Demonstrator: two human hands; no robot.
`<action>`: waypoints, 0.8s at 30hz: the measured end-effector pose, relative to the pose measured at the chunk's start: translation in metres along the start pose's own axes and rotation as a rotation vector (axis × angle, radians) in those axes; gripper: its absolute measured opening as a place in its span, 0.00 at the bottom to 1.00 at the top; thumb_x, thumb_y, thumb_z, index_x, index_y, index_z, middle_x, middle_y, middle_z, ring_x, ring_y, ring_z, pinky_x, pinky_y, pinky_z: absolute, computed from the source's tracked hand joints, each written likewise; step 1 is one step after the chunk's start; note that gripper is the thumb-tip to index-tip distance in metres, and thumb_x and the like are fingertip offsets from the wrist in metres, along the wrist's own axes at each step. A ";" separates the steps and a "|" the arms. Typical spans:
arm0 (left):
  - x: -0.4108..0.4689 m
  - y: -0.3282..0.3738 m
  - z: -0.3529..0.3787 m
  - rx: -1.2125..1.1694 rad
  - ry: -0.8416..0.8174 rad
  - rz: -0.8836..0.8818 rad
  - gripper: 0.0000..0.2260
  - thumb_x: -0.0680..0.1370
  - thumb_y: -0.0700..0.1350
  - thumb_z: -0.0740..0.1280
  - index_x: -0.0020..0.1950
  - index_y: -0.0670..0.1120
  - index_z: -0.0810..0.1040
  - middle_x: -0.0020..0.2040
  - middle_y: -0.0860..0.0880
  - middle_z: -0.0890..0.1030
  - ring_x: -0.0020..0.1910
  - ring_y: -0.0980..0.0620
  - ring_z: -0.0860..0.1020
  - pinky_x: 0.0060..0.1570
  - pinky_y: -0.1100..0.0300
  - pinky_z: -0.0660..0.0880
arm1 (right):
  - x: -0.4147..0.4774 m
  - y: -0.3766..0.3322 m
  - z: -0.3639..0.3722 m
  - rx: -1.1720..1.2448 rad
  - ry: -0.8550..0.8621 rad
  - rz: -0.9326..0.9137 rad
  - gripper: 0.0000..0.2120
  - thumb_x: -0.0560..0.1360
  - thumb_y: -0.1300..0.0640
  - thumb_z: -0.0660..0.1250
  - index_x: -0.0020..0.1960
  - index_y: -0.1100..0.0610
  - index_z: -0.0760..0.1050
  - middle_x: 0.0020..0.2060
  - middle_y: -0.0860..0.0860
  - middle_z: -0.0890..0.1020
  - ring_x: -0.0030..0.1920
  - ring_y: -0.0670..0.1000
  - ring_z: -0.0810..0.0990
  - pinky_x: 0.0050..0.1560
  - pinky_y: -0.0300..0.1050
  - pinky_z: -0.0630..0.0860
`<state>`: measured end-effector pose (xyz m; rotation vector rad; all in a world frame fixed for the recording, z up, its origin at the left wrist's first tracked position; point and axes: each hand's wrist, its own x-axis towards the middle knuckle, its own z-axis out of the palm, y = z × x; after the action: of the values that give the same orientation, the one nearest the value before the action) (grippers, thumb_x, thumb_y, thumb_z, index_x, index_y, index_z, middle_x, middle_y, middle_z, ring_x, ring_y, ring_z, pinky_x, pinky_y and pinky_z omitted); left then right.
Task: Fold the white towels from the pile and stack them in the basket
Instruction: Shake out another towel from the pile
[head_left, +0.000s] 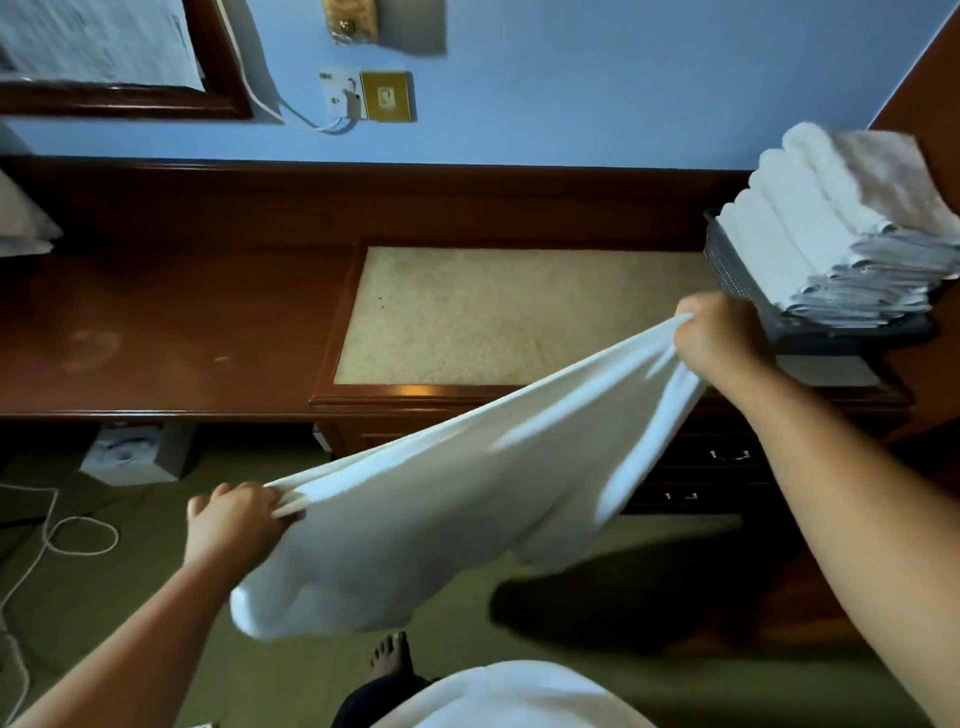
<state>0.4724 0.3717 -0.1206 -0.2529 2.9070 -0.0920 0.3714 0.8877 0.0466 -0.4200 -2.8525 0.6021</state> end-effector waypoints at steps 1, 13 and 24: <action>0.004 -0.005 -0.006 -0.011 0.012 0.011 0.14 0.76 0.67 0.63 0.49 0.59 0.82 0.48 0.55 0.83 0.54 0.49 0.78 0.50 0.52 0.64 | 0.002 0.010 0.010 -0.013 -0.044 0.039 0.07 0.67 0.65 0.58 0.36 0.62 0.75 0.35 0.60 0.77 0.40 0.62 0.76 0.39 0.44 0.68; 0.007 -0.029 -0.036 -0.097 -0.139 0.081 0.31 0.66 0.79 0.58 0.41 0.53 0.81 0.34 0.56 0.79 0.36 0.54 0.77 0.39 0.56 0.70 | -0.004 0.048 0.080 -0.040 -0.253 0.327 0.17 0.77 0.66 0.57 0.61 0.66 0.79 0.58 0.67 0.80 0.58 0.65 0.80 0.55 0.50 0.76; 0.014 -0.045 -0.032 -0.222 0.027 0.284 0.07 0.73 0.49 0.77 0.47 0.48 0.85 0.42 0.48 0.83 0.42 0.46 0.81 0.40 0.57 0.70 | -0.002 0.100 0.065 0.032 -0.230 0.294 0.03 0.71 0.60 0.66 0.39 0.60 0.75 0.38 0.60 0.80 0.39 0.59 0.76 0.35 0.44 0.68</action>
<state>0.4589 0.3260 -0.0887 0.1292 2.9441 0.2761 0.3808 0.9513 -0.0537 -0.8249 -3.0143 0.7932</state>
